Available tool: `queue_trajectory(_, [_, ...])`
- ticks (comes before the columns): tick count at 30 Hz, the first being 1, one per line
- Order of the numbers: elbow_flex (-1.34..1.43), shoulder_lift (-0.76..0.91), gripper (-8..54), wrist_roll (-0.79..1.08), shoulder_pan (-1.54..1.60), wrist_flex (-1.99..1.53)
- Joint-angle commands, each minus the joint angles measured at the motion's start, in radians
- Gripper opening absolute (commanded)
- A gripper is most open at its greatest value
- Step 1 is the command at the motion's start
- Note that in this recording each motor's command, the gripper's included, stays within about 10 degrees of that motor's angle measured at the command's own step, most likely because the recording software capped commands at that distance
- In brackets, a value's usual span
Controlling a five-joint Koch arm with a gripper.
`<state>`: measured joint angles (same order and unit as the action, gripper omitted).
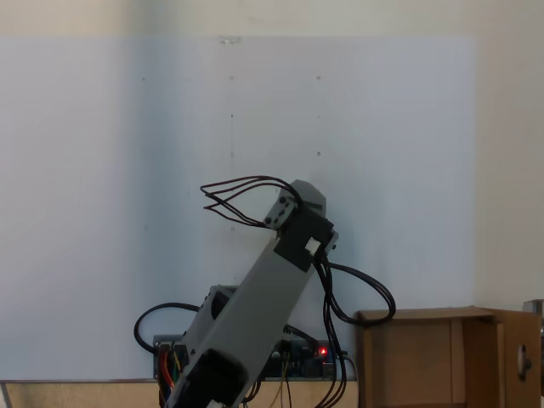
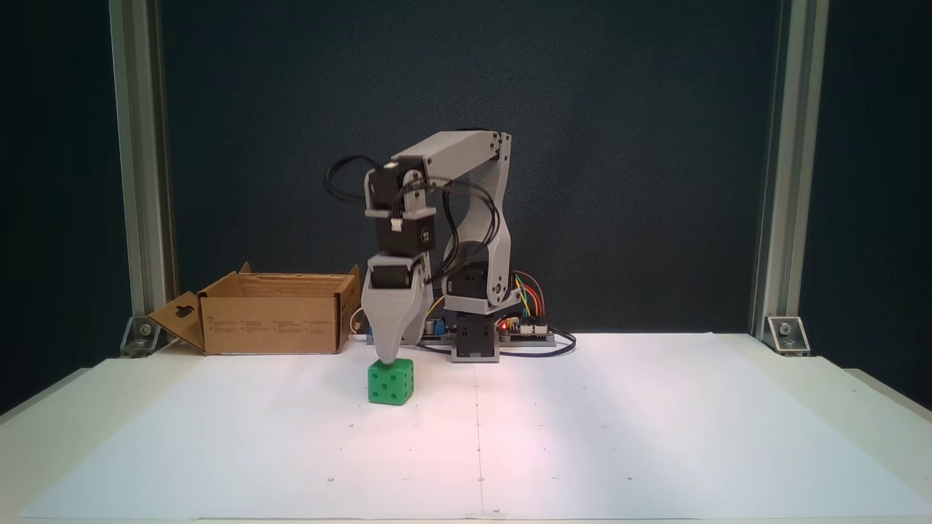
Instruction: Grasp a green dice and put it in the bin.
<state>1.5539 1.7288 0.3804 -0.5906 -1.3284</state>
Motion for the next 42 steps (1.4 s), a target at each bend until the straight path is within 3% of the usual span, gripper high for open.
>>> queue_trajectory(1, [-0.018, 0.008, 43.9, -0.069, 0.000, 0.058])
queue_trajectory(42, [0.021, -0.115, 42.2, -0.144, 0.000, 0.221])
